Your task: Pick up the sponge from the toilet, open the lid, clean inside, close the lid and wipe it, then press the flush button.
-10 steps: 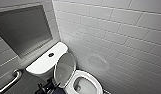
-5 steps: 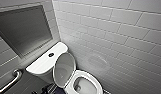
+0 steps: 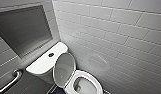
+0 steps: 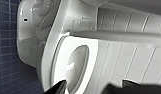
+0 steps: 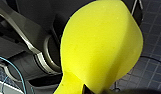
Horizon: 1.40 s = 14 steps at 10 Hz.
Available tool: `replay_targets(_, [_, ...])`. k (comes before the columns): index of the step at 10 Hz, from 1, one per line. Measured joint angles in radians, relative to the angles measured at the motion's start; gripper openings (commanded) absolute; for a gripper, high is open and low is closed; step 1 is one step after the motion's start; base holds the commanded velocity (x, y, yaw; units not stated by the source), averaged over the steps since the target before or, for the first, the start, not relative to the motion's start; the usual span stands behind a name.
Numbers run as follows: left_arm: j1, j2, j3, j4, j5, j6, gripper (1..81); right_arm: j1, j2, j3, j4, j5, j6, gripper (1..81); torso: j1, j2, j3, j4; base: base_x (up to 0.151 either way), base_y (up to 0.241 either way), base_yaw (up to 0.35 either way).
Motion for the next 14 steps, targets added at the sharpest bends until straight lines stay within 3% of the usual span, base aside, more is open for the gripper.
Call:
replay_targets(4, [0.101,0.080,-0.262,0.698,-0.007,0.019,81.1,0.009,-0.012,-0.006,-0.002,0.000,-0.001,1.0,0.000,0.000,0.000,0.000,0.000,0.000,0.000])
replay_targets(6, [0.169,0.127,-0.366,0.957,-0.058,0.026,81.1,0.014,-0.008,-0.009,-0.003,0.005,-0.003,1.0,0.000,0.000,0.000,0.000,0.000,0.000,0.000])
replay_targets(11, [0.263,0.265,-0.568,1.199,-0.120,0.024,81.1,0.033,-0.004,-0.008,-0.003,0.005,-0.005,1.0,0.000,0.000,0.001,0.000,0.000,0.000,0.000])
replay_targets(14, [0.300,0.322,-0.680,1.231,-0.145,0.010,81.1,0.034,-0.003,-0.008,-0.003,0.003,-0.006,1.0,0.000,0.000,0.001,0.000,0.000,0.000,0.000])
